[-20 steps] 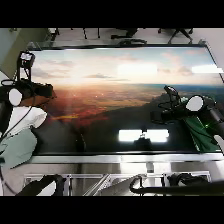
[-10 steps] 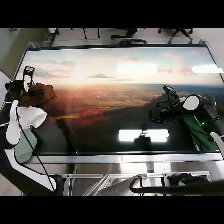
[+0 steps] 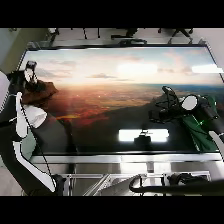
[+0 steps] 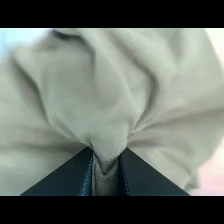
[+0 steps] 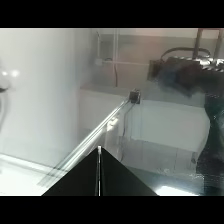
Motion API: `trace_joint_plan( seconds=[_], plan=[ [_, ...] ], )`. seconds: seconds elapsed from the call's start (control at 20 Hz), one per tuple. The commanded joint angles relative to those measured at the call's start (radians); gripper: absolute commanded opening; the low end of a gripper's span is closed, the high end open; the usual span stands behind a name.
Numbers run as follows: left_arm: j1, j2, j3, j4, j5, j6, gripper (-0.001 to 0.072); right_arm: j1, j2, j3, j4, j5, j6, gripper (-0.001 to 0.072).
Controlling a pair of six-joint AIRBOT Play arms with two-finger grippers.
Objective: Fold the shirts.
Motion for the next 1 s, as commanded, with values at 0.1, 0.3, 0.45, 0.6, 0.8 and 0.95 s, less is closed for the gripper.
trace_joint_plan(
  seconds=[0.1, 0.3, 0.45, 0.6, 0.8, 0.95],
  plan=[
    [-0.151, 0.25, 0.08, -0.386, -0.129, 0.013, 0.0014, 0.0, -0.001, 0.0, 0.006, 0.022, -0.001, 0.0017],
    [-0.333, 0.437, -0.046, -0.49, -0.27, 0.006, 0.0015, 0.0, 0.001, 0.0, 0.007, 0.029, -0.047, 0.0017],
    [-0.504, 0.509, -0.221, -0.5, -0.275, -0.037, 0.0015, 0.0, 0.0, 0.0, 0.007, 0.029, -0.061, 0.002],
    [-0.679, 0.516, -0.385, -0.499, -0.221, -0.037, 0.0023, 0.0, 0.0, 0.0, 0.007, 0.037, -0.072, 0.0126],
    [-0.777, 0.492, -0.475, -0.464, -0.143, -0.063, 0.0552, -0.003, 0.0, 0.007, 0.006, 0.028, -0.071, 0.046],
    [-0.701, 0.497, -0.41, -0.465, -0.266, -0.13, 0.0699, -0.036, -0.001, 0.065, 0.003, 0.022, -0.084, 0.0461]
  ],
)
